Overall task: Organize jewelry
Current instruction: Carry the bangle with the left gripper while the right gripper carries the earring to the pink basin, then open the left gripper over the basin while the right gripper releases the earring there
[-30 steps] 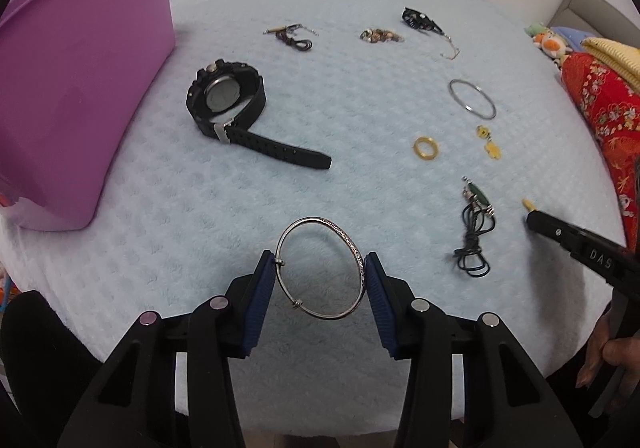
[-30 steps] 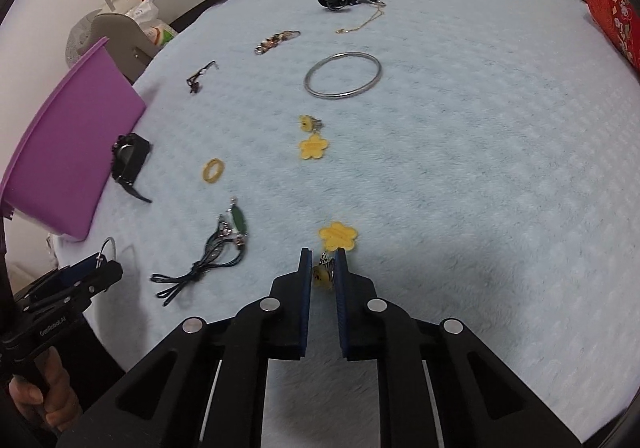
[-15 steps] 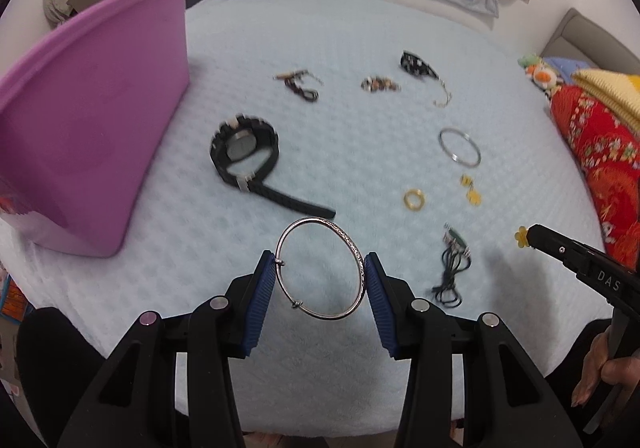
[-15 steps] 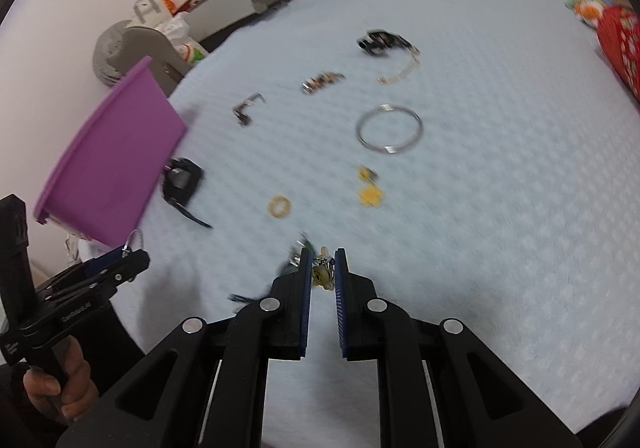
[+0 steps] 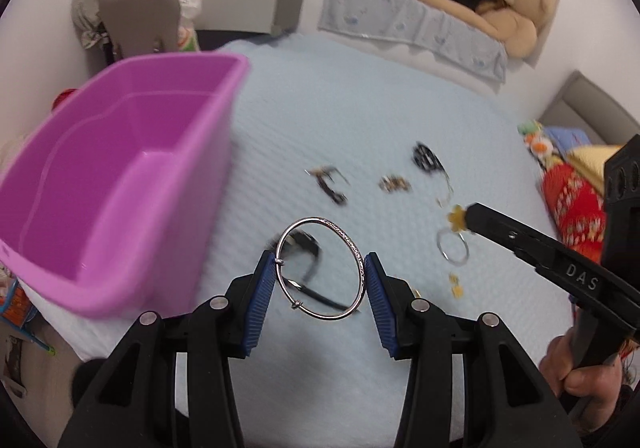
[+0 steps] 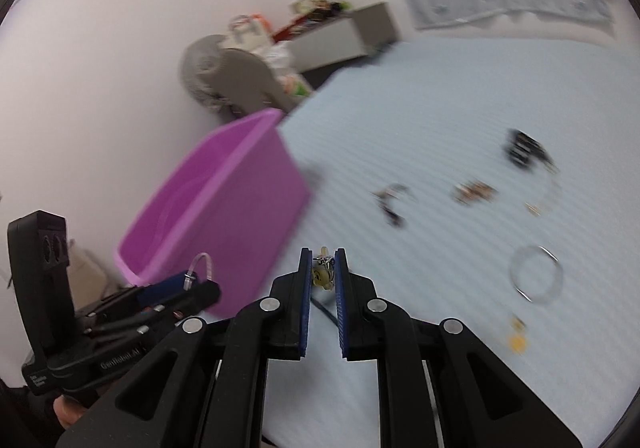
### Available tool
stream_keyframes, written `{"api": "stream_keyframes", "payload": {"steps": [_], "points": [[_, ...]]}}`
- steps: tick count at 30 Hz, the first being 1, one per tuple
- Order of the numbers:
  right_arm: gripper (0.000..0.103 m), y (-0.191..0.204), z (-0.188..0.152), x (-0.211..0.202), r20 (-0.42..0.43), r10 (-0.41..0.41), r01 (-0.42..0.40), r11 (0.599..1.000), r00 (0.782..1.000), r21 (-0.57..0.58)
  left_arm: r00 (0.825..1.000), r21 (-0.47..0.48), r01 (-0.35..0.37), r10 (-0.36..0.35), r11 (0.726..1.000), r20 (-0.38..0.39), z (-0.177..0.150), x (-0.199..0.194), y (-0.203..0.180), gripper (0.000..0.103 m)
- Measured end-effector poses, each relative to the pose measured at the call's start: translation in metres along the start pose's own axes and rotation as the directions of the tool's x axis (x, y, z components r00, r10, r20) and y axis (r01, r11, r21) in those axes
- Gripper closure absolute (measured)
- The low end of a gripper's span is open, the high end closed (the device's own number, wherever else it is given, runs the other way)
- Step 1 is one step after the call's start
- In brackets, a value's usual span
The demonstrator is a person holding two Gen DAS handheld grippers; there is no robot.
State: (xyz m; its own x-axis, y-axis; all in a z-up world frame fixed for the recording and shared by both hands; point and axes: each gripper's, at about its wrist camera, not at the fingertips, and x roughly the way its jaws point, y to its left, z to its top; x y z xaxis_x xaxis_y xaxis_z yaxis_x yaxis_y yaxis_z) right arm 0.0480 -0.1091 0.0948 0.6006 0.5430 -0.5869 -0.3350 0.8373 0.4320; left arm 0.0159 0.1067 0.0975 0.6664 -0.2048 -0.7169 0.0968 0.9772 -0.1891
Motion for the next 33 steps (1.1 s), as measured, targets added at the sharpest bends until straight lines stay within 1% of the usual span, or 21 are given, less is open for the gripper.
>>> {"api": "stream_keyframes", "payload": {"steps": [4, 7, 9, 12, 15, 20, 23, 27, 30, 31, 33], "points": [[0.092, 0.049, 0.038, 0.035, -0.011, 0.073, -0.074, 0.994, 0.997, -0.084, 0.997, -0.055, -0.061, 0.063, 0.997, 0.039, 0.026, -0.012, 0.042, 0.059], [0.092, 0.082, 0.058, 0.056, -0.026, 0.118, -0.121, 0.985, 0.993, -0.125, 0.991, -0.103, -0.121, 0.127, 0.987, 0.046, 0.042, -0.015, 0.08, 0.059], [0.092, 0.103, 0.069, 0.073, -0.047, 0.143, -0.148, 0.978, 0.989, -0.149, 0.985, -0.127, -0.161, 0.167, 0.979, 0.04, 0.049, -0.013, 0.103, 0.059], [0.092, 0.131, 0.08, 0.109, -0.105, 0.173, -0.189, 0.968, 0.979, -0.166, 0.976, -0.157, -0.209, 0.215, 0.965, 0.021, 0.053, -0.008, 0.13, 0.058], [0.092, 0.151, 0.086, 0.141, -0.163, 0.179, -0.207, 0.962, 0.97, -0.176, 0.969, -0.193, -0.248, 0.246, 0.949, -0.033, 0.055, 0.006, 0.158, 0.058], [0.092, 0.173, 0.084, 0.179, -0.233, 0.151, -0.2, 0.958, 0.961, -0.204, 0.961, -0.217, -0.274, 0.261, 0.937, -0.09, 0.054, 0.024, 0.181, 0.058], [0.092, 0.182, 0.081, 0.2, -0.27, 0.113, -0.177, 0.957, 0.956, -0.229, 0.958, -0.233, -0.284, 0.264, 0.93, -0.114, 0.052, 0.032, 0.191, 0.058], [0.092, 0.185, 0.078, 0.22, -0.312, 0.065, -0.145, 0.96, 0.948, -0.24, 0.952, -0.246, -0.3, 0.273, 0.922, -0.137, 0.053, 0.036, 0.2, 0.058], [0.092, 0.184, 0.079, 0.228, -0.318, 0.036, -0.123, 0.958, 0.947, -0.258, 0.954, -0.247, -0.292, 0.262, 0.924, -0.145, 0.055, 0.038, 0.201, 0.057], [0.092, 0.183, 0.08, 0.23, -0.321, 0.032, -0.12, 0.958, 0.947, -0.259, 0.951, -0.241, -0.3, 0.271, 0.923, -0.147, 0.055, 0.038, 0.201, 0.057], [0.085, 0.185, 0.082, 0.231, -0.324, 0.016, -0.107, 0.959, 0.946, -0.263, 0.949, -0.239, -0.309, 0.281, 0.921, -0.144, 0.056, 0.035, 0.2, 0.045]]}}
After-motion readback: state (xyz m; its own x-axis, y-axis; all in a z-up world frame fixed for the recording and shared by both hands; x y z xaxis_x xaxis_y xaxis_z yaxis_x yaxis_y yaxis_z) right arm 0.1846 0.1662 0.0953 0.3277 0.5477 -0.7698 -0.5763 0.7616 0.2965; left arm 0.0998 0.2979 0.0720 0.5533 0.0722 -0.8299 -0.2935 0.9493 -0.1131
